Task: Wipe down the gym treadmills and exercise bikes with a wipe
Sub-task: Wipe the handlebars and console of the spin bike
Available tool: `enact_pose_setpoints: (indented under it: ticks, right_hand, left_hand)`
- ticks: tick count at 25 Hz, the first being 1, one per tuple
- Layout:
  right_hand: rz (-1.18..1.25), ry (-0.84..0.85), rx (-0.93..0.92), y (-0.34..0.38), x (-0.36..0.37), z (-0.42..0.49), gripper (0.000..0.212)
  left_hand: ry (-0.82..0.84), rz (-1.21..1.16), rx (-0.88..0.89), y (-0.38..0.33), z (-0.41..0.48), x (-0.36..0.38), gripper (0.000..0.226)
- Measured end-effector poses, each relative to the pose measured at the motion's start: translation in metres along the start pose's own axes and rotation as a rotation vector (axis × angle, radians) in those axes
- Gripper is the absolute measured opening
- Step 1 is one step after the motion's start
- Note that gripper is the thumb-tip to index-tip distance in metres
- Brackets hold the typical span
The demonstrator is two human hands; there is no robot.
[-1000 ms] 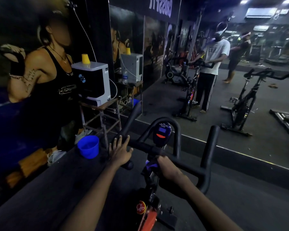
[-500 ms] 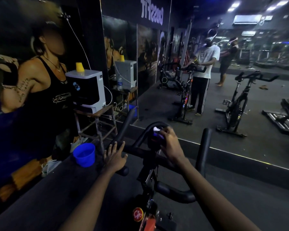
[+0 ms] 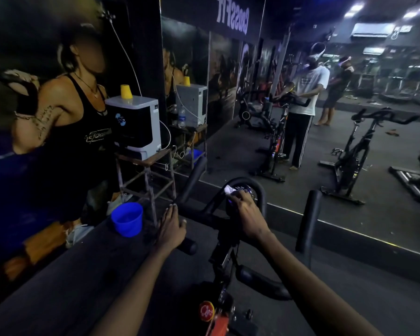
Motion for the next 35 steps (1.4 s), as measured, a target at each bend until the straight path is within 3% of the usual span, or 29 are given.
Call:
enact_pose_setpoints:
  ticks: [3,6,11,14,23,27,31,35]
  right_hand:
    - [0.05,0.085,-0.022,0.017,0.016,-0.001,0.04]
    - [0.099,0.222,-0.024,0.031,0.047,-0.004,0.043]
    - [0.116,0.216,0.015,0.041,0.067,0.015,0.018]
    - [0.068,0.268,0.005,0.051,0.079,0.033,0.017]
    - [0.245,0.325,-0.041,0.063,0.109,0.072,0.017]
    - [0.326,0.36,0.135,0.069,0.121,0.097,0.017]
    - [0.264,0.408,0.125,0.069,0.124,0.111,0.015]
    - [0.293,0.283,0.163,0.068,0.117,0.135,0.014]
  left_hand:
    - [-0.024,-0.029,0.025,0.012,0.002,0.001,0.064]
    - [-0.076,-0.094,0.087,0.022,0.004,0.0,0.055]
    - [-0.082,-0.162,0.136,0.041,0.006,-0.004,0.052]
    - [-0.082,-0.232,0.106,0.049,0.009,-0.007,0.05]
    - [-0.109,-0.25,-0.039,0.063,0.022,-0.007,0.045]
    - [-0.068,-0.274,-0.05,0.062,0.022,-0.004,0.049]
    - [-0.053,-0.257,-0.035,0.062,0.025,-0.005,0.055]
    - [-0.038,-0.227,-0.055,0.059,0.034,-0.004,0.046]
Point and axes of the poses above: each hand's wrist, its own z-axis towards the middle knuckle, its own x-axis out of the palm, y = z × x, the point moved 2 cm from there along z, towards the middle knuckle, and after that the axes turned 13 degrees about x, right-handed, at the moved point
